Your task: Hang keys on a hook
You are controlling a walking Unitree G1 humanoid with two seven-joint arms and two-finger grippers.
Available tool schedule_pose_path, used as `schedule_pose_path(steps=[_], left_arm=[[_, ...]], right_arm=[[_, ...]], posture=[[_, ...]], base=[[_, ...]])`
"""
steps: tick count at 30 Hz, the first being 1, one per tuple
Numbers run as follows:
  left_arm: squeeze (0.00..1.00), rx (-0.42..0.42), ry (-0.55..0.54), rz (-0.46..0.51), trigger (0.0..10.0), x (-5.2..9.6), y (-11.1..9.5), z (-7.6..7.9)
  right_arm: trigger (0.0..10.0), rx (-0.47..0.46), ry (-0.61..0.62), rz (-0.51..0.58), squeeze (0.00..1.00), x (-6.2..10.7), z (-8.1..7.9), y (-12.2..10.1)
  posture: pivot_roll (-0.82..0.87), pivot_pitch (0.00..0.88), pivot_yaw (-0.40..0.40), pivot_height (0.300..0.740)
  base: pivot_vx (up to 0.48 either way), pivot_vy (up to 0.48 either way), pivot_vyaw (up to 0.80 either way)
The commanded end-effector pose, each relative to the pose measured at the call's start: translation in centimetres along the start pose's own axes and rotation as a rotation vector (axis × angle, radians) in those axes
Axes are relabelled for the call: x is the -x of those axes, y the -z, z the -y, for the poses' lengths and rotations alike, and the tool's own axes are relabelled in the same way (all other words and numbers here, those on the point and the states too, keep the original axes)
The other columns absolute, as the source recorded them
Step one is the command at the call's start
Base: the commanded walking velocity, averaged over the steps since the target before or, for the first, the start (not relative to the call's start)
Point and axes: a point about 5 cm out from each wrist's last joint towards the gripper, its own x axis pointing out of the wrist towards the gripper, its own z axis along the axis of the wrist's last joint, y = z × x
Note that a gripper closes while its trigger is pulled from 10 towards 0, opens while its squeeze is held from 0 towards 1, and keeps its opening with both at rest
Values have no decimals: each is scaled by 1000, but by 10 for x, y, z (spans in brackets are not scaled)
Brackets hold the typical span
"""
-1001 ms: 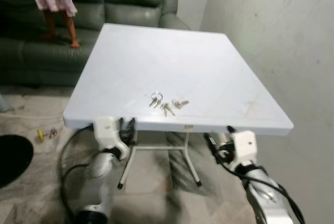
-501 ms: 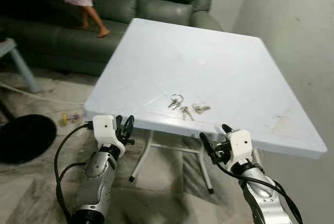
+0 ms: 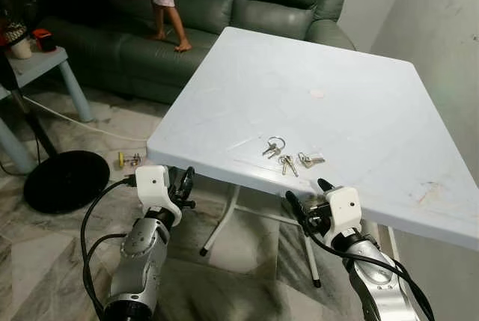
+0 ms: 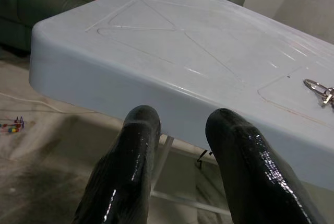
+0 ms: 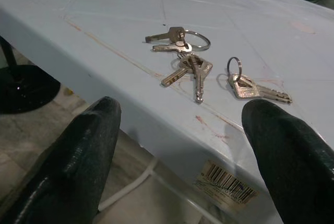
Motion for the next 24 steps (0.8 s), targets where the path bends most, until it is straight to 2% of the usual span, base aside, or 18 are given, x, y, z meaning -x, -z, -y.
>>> schedule_pose_path(steps=[1,3,10,12,24], left_arm=[[0,4,12,-7,10000,-2,0,3],[0,13,25,-4,10000,-2,0,4],[0,7,16,3,10000,-1,-2,3],[0,-15,-35,-5,10000,-2,-1,1],[0,-17,5,20,10000,-2,-7,3]], right_arm=[[10000,23,0,-2,0,0,3,-2],[10000,6,-6,2,0,0,2,-2],[10000,-45,-15,16,0,0,2,-3],[10000,-46,-20,14,0,0,1,-2],[10000,-71,-25,4,0,-2,-4,-1]], posture=[[188,0,-116,736],[188,0,-117,736],[192,0,-119,736],[194,0,-118,736],[202,0,-113,736]], base=[[0,0,800],[0,0,800],[381,288,0],[0,0,0],[0,0,0]])
